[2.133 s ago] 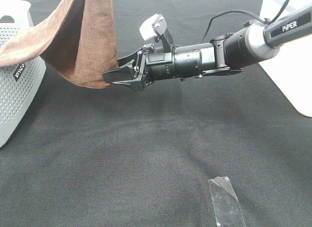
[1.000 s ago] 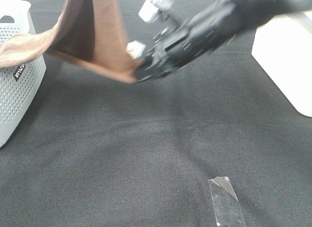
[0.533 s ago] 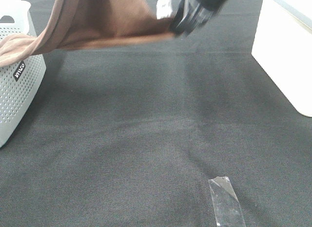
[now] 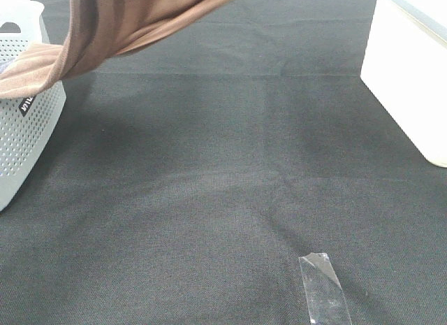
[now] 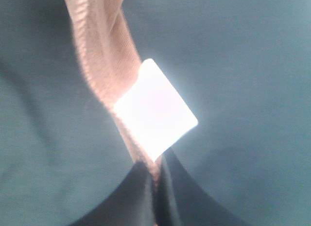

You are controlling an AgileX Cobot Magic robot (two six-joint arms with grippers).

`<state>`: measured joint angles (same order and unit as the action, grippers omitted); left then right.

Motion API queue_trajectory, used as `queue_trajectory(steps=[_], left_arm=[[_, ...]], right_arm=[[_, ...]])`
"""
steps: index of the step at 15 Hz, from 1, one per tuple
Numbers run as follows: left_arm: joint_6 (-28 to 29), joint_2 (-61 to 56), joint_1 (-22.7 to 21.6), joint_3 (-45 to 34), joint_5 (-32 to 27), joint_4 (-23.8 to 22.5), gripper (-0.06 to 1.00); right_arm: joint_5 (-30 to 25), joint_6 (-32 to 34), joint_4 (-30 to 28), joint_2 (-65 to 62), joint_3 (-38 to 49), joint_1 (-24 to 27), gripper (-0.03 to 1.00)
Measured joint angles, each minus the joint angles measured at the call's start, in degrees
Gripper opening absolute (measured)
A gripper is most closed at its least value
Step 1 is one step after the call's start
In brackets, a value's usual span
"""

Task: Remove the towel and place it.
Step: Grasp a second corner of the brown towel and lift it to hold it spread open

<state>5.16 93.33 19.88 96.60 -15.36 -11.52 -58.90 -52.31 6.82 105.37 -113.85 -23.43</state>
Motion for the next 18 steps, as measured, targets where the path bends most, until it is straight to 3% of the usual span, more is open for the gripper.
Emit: queue_trajectory(steps=[6,10,13,18], left_arm=[[0.4,0.0,0.0,1.9,9.8,0.6,0.00],[0.4,2.3,0.0,9.3,12.6,1.0,0.00],[0.5,4.2,0.0,11.2,16.9,1.4,0.00],[0.5,4.6,0.0,13.3,24.9,1.4,0.00]], right_arm=[[-1.4,0.3,-7.2,0.0,-9.6,0.0,0.00],[-1.1,1.3,-15.5,0.0,-14.7,0.0,0.00],[2.7,2.9,-23.3,-0.1,-17.1,-0.1,0.00],[11.2,5.4,-25.9,-0.1,-21.1,-0.1,0.00]])
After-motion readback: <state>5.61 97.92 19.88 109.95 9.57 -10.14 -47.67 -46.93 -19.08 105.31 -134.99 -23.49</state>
